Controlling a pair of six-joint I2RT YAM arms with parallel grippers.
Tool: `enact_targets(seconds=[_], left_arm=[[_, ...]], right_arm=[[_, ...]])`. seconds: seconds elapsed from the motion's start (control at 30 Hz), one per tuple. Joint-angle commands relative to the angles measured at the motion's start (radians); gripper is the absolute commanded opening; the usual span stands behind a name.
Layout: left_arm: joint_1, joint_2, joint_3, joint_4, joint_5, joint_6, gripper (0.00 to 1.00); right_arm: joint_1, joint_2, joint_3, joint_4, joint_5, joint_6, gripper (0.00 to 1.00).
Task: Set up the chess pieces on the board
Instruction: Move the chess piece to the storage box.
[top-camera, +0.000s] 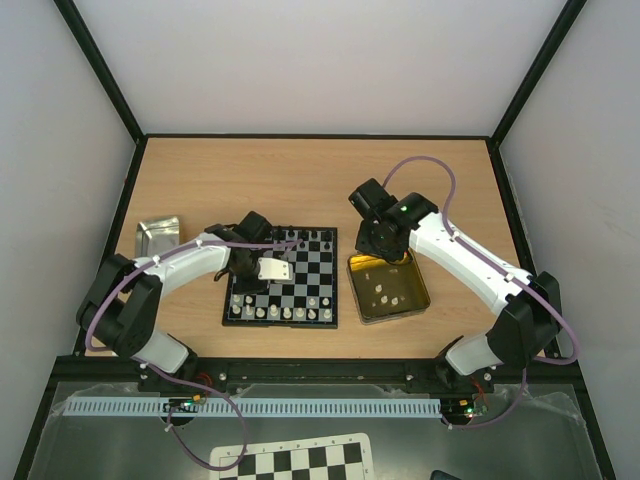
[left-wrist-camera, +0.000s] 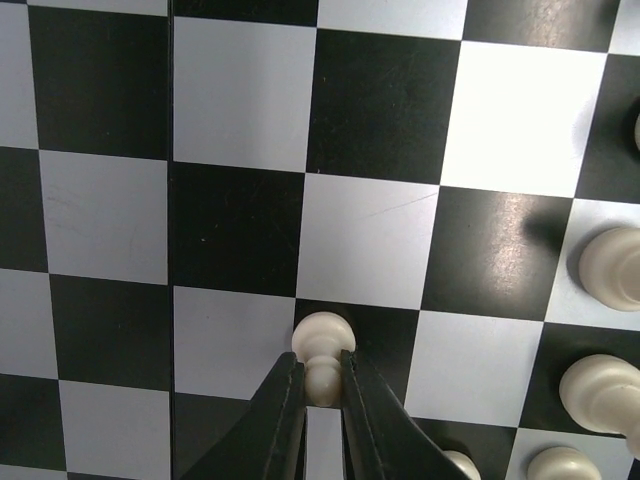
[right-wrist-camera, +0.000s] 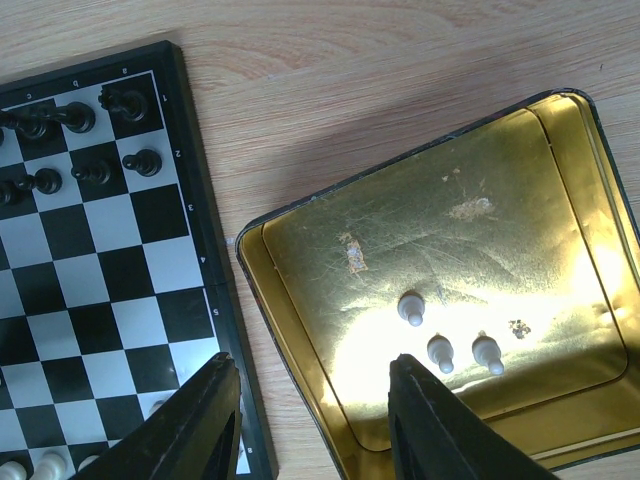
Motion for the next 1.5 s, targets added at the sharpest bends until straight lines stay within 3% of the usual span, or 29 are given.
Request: enact_targets(seconds=[0.0,1.47], left_arm=[[0.005,-0.031,-0.012,-0.033,0.023,0.011,0.11],[-0.058,-0.122,-0.071,-0.111,0.023,-0.010,0.08]], right_arm=[[-0.004,0.014,-0.012,0.001,0.017,-0.005,0.39],[-0.004,0.006,-0.038,0.016,0.009,0.001,0.39]])
